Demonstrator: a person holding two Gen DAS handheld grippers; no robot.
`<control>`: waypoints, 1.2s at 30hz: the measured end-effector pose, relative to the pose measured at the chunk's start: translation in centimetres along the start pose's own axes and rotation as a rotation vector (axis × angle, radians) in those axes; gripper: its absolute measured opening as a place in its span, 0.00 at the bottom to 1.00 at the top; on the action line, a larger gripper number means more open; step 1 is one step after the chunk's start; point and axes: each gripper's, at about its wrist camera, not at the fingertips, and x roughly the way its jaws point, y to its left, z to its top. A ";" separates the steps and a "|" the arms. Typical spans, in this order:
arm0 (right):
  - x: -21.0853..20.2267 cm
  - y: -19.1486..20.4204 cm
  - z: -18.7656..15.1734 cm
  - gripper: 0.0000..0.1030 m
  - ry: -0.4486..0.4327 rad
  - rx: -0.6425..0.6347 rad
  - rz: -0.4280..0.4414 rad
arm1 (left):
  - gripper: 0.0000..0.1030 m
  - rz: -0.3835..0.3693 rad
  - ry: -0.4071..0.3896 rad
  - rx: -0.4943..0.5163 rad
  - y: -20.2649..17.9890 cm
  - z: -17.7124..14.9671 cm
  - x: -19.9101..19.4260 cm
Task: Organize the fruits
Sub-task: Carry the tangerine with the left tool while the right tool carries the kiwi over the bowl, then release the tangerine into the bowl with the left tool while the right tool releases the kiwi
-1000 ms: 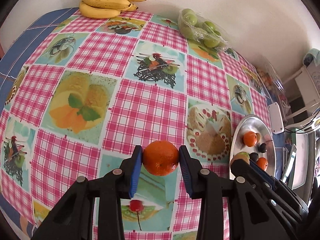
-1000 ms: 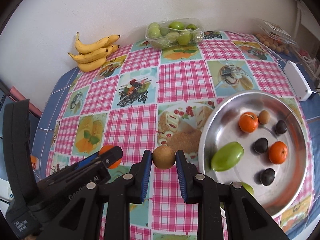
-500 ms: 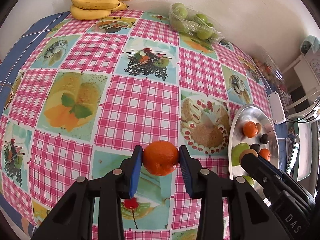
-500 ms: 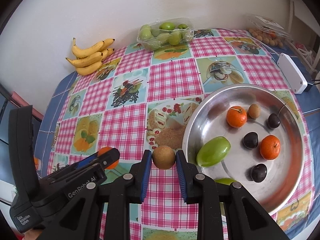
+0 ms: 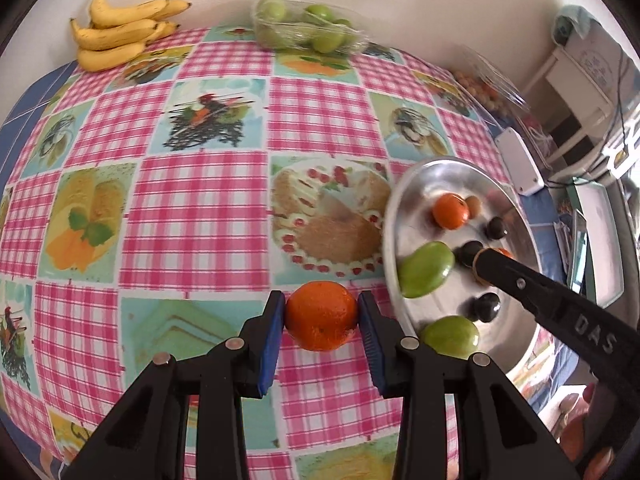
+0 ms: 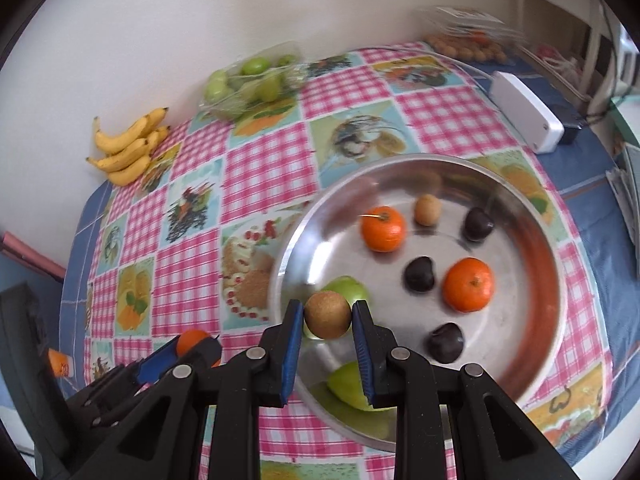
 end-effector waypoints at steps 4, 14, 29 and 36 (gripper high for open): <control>0.0 -2.5 0.1 0.27 0.007 0.056 -0.025 | 0.37 -0.026 0.003 0.046 -2.0 -0.5 0.1; 0.3 -5.8 -0.2 0.27 0.032 0.143 -0.045 | 0.37 -0.038 0.002 0.167 -6.0 -1.3 0.9; 1.0 -4.0 -0.3 0.27 0.054 0.077 -0.032 | 0.38 -0.070 -0.029 0.209 -7.0 -1.2 1.7; 1.4 -3.6 -0.4 0.27 0.072 0.060 -0.032 | 0.38 -0.067 -0.034 0.243 -7.4 -1.4 2.2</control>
